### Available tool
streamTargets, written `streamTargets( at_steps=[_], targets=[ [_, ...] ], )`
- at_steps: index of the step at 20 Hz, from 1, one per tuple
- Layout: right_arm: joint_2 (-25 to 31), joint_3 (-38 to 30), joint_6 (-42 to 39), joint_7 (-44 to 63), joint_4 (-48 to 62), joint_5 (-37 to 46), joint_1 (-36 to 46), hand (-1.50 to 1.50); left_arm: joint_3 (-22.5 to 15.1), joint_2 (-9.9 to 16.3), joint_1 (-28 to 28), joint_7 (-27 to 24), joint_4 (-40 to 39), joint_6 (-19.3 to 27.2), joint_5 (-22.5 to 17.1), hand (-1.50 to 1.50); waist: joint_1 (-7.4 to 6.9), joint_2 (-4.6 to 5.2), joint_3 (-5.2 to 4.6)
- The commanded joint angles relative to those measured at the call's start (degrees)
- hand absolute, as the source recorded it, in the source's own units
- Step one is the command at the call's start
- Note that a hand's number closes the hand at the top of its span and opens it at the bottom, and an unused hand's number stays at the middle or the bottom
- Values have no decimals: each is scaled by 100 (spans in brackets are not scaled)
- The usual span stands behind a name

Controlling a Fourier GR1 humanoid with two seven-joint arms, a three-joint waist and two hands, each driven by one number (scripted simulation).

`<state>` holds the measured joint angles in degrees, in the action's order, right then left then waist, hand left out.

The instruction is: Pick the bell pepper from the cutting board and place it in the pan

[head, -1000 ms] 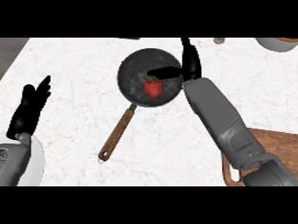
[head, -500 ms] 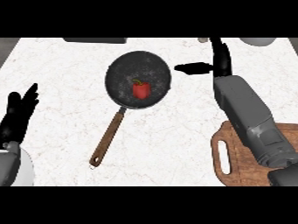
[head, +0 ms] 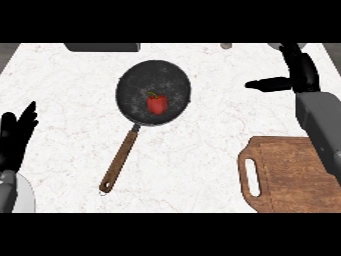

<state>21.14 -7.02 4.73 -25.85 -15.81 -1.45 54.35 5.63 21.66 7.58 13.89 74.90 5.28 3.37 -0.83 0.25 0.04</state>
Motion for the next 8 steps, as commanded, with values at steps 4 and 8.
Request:
streamTargets(
  at_steps=[4,8],
  targets=[
    [965,-108,-1091,-304,8,14,-340,-150,139,67,0,339,343,-205,-127,0,-40,15,4],
    [1002,-101,-1152,-305,-240,78,-637,-150,266,64,108,-160,-241,-323,-37,0,16,3,-1]
  ],
)
